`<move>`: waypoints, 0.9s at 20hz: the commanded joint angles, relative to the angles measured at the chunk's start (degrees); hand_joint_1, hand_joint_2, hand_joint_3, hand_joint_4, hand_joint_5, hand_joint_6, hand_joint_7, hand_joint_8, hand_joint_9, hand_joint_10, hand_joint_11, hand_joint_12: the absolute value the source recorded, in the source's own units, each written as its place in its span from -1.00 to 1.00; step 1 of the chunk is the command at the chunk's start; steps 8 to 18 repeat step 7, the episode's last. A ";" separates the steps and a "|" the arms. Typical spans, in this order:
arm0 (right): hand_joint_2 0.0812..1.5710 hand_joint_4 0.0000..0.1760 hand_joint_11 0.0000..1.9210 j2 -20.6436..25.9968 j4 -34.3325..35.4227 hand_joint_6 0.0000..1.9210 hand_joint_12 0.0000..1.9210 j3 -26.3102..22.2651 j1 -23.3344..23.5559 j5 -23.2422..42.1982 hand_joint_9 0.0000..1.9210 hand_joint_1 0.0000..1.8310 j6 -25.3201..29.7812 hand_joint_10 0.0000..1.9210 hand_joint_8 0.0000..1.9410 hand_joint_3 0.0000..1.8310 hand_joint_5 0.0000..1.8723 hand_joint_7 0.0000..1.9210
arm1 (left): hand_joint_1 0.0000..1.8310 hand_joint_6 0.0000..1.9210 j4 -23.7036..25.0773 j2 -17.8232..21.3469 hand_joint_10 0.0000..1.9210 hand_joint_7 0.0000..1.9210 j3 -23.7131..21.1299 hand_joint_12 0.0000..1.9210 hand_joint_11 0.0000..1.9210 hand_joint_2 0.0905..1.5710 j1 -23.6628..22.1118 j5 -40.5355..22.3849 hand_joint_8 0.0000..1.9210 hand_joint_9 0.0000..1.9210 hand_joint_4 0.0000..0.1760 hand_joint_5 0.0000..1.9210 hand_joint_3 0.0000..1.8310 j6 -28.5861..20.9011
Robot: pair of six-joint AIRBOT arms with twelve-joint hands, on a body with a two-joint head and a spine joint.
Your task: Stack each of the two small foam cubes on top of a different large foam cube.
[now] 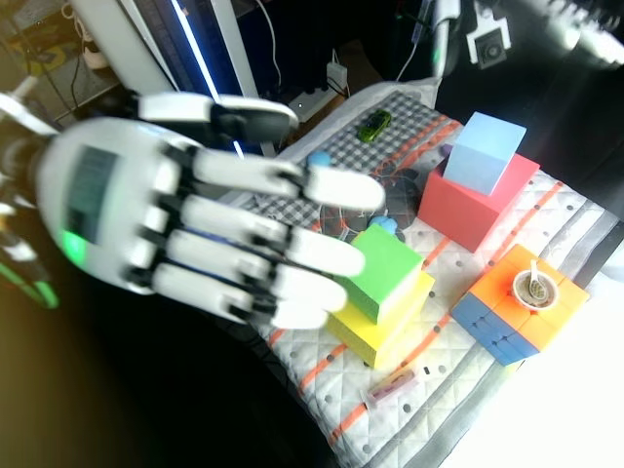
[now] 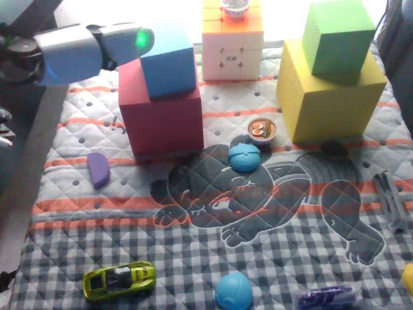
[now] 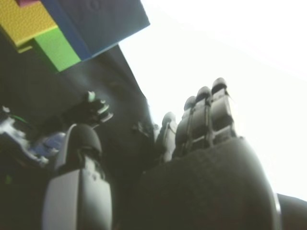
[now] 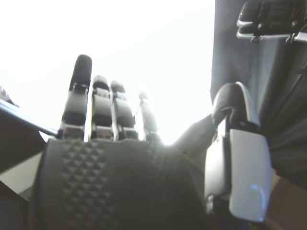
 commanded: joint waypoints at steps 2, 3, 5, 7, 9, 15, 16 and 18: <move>0.31 -0.60 -1.00 1.26 -0.18 -1.00 -0.63 -0.25 -0.60 13.74 -1.00 -0.55 0.29 -1.00 -1.00 -1.00 -1.00 -1.00 | -0.57 -1.00 3.70 1.61 -0.99 -1.00 -1.22 0.39 -1.00 0.37 1.27 -12.74 -1.00 -0.98 0.99 -1.00 -1.00 -3.37; 0.31 -0.96 -1.00 1.73 -1.28 -1.00 -0.55 -0.79 -2.12 17.66 -1.00 -0.51 0.29 -1.00 -1.00 -1.00 -1.00 -1.00 | -0.55 -1.00 4.85 2.52 -1.00 -1.00 -1.96 0.59 -1.00 0.34 2.93 -15.20 -1.00 -1.00 0.93 -1.00 -1.00 -5.60; 0.37 -0.90 -1.00 1.88 -1.89 -1.00 -0.44 -1.19 -4.34 22.61 -1.00 -0.40 0.29 -1.00 -1.00 -0.99 -1.00 -1.00 | -0.51 -1.00 6.00 3.56 -1.00 -1.00 -2.46 0.36 -1.00 0.33 5.17 -18.59 -1.00 -1.00 0.99 -1.00 -1.00 -9.34; 0.48 -0.45 -1.00 1.91 -1.90 -1.00 -0.48 -1.29 -7.79 29.00 -1.00 -0.24 0.29 -1.00 -1.00 -0.99 -1.00 -1.00 | -0.48 -1.00 7.20 4.63 -1.00 -1.00 -2.47 0.12 -1.00 0.37 7.34 -21.93 -1.00 -1.00 0.80 -1.00 -1.00 -14.93; 0.48 -0.45 -1.00 1.91 -1.90 -1.00 -0.48 -1.29 -7.79 29.00 -1.00 -0.24 0.29 -1.00 -1.00 -0.99 -1.00 -1.00 | -0.48 -1.00 7.20 4.63 -1.00 -1.00 -2.47 0.12 -1.00 0.37 7.34 -21.93 -1.00 -1.00 0.80 -1.00 -1.00 -14.93; 0.48 -0.45 -1.00 1.91 -1.90 -1.00 -0.48 -1.29 -7.79 29.00 -1.00 -0.24 0.29 -1.00 -1.00 -0.99 -1.00 -1.00 | -0.48 -1.00 7.20 4.63 -1.00 -1.00 -2.47 0.12 -1.00 0.37 7.34 -21.93 -1.00 -1.00 0.80 -1.00 -1.00 -14.93; 0.48 -0.45 -1.00 1.91 -1.90 -1.00 -0.48 -1.29 -7.79 29.00 -1.00 -0.24 0.29 -1.00 -1.00 -0.99 -1.00 -1.00 | -0.48 -1.00 7.20 4.63 -1.00 -1.00 -2.47 0.12 -1.00 0.37 7.34 -21.93 -1.00 -1.00 0.80 -1.00 -1.00 -14.93; 0.48 -0.45 -1.00 1.91 -1.90 -1.00 -0.48 -1.29 -7.79 29.00 -1.00 -0.24 0.29 -1.00 -1.00 -0.99 -1.00 -1.00 | -0.48 -1.00 7.20 4.63 -1.00 -1.00 -2.47 0.12 -1.00 0.37 7.34 -21.93 -1.00 -1.00 0.80 -1.00 -1.00 -14.93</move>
